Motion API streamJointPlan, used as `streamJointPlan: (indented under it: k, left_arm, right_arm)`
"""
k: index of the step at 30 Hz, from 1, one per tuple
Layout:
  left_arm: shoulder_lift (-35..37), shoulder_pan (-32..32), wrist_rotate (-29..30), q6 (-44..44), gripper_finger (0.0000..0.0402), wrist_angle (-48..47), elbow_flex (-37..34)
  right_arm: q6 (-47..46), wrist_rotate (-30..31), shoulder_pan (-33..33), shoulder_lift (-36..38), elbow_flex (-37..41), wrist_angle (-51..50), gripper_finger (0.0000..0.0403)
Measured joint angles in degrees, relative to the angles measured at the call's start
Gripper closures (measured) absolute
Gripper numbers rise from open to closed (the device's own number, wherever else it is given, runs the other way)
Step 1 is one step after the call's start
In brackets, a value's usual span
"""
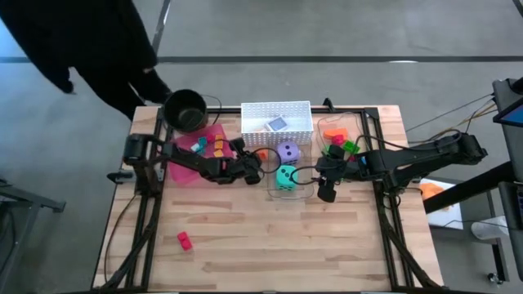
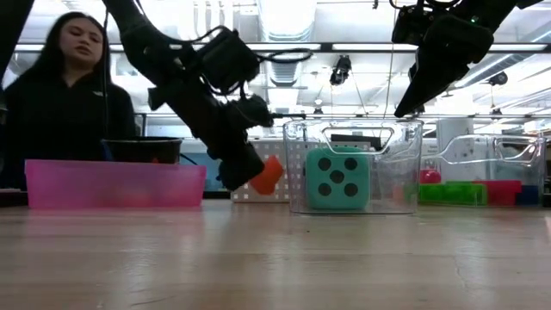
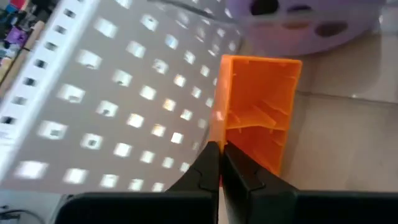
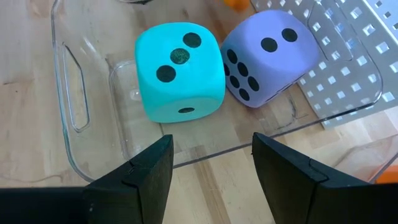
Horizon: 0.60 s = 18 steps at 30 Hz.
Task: Pick & Place Toys
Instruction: Put the large orange game piece into the top transparent bin
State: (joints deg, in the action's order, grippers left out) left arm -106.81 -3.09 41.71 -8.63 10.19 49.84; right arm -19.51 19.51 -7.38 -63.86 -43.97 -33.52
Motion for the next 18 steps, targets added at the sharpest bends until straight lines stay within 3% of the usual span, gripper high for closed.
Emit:
streamJointPlan:
  k: [18]
  left_arm:
    - [13.10, 6.54, 4.20, 0.09, 0.0400, -4.44, 0.07]
  right_arm:
    - [0.38, 0.20, 0.02, 0.00, 1.51, 3.75, 0.0184]
